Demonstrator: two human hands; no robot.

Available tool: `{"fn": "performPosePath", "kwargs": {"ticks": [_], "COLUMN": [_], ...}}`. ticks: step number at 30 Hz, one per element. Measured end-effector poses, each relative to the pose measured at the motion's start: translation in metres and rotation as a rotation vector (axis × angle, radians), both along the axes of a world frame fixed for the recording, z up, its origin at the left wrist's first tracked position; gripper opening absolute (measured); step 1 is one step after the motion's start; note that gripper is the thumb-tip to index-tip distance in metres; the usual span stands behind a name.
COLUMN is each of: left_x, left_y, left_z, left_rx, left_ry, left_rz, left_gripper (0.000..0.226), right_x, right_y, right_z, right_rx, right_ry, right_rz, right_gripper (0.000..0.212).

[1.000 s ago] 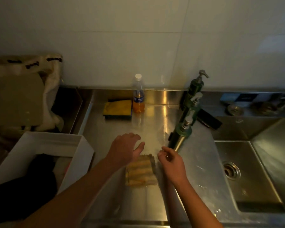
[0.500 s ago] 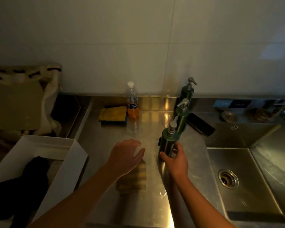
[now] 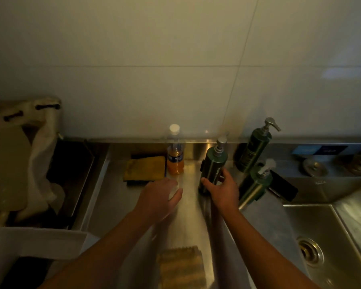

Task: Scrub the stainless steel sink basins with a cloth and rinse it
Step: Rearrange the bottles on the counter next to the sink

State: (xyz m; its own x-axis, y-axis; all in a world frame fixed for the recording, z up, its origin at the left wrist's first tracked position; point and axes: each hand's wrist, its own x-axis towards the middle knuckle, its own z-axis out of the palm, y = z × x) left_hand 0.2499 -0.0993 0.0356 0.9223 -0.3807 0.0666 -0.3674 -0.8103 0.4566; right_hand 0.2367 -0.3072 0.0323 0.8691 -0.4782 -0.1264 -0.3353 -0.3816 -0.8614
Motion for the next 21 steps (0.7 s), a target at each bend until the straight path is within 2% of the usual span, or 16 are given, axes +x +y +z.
{"fn": "performPosePath", "kwargs": {"ticks": [10,17,21], "left_x": [0.041,0.037,0.03], "left_y": [0.013,0.024,0.023], "left_z": [-0.026,-0.031,-0.024], "left_rx": [-0.011,0.001,0.02], "left_ry": [-0.017,-0.012,-0.022], "left_rz": [-0.007,0.036,0.039], "left_gripper": [0.045,0.057,0.055], "right_x": [0.072,0.085,0.067], "right_y": [0.018,0.03,0.02], "right_z": [-0.026,-0.027,-0.028], "right_rx": [0.033,0.044,0.054], "right_ry": [-0.035,-0.032,-0.045], "right_rz": [0.005,0.063,0.038], "right_gripper": [0.068,0.071,0.073]}}
